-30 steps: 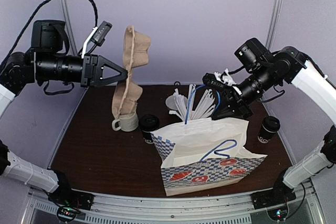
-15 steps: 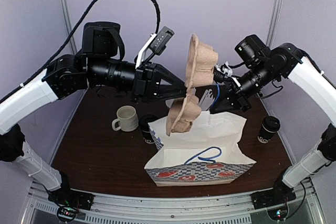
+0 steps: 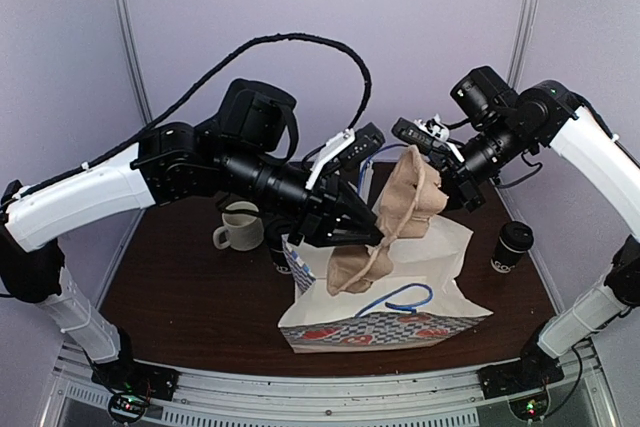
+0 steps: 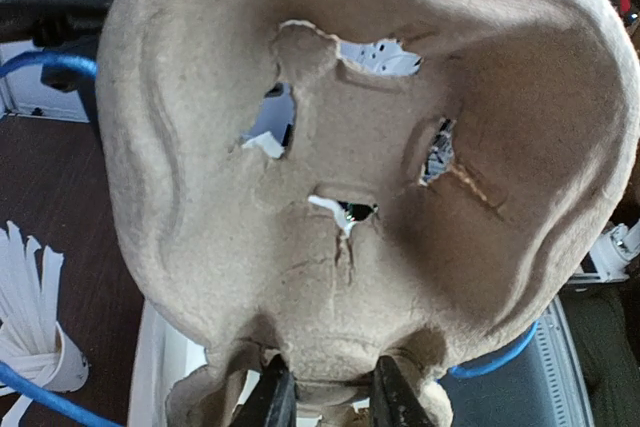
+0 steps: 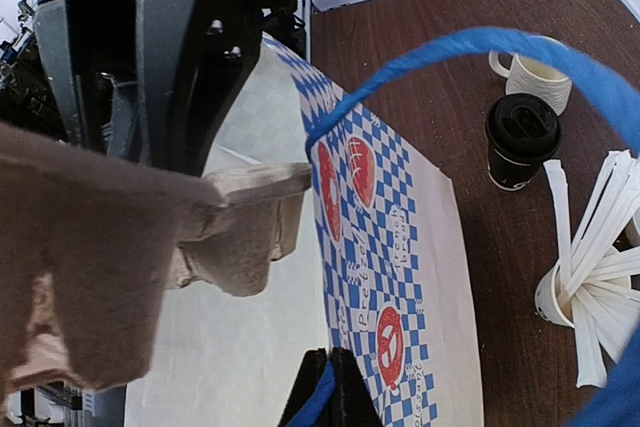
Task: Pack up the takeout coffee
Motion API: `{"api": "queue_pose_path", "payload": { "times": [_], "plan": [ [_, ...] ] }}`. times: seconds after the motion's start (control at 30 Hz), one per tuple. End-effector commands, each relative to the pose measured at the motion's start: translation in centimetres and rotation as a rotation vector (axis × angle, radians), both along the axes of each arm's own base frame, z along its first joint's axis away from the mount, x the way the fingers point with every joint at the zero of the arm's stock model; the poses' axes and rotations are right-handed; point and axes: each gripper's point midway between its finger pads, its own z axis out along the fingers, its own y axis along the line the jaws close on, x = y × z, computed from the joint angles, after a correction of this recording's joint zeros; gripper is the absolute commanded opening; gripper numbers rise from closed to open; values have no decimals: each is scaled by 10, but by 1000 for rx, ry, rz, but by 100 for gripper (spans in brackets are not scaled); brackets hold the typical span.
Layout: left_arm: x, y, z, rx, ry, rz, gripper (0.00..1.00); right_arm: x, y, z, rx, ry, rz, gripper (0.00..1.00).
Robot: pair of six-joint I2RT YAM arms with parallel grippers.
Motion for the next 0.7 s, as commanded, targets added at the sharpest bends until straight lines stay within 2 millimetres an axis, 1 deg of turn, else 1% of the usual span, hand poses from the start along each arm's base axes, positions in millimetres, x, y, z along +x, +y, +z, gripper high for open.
{"api": "queue_pose_path", "payload": {
  "times": [0.0,0.1,0.37,0.47,0.6,0.67],
  "plan": [
    [11,5,-16,77,-128,43,23,-6,0,6,27,27,24,0],
    [9,7,-30,161,-173,48,23,-7,1,5,25,48,29,0],
    [-1,12,-92,486,-183,18,23,-7,0,-4,8,61,33,0],
    [0,14,-104,550,-179,33,23,-4,2,-6,5,56,33,0],
    [2,16,-109,594,-198,52,23,-2,4,-10,-2,71,41,0],
    [3,19,-117,629,-211,52,23,-2,6,-10,1,82,44,0]
  ]
}}
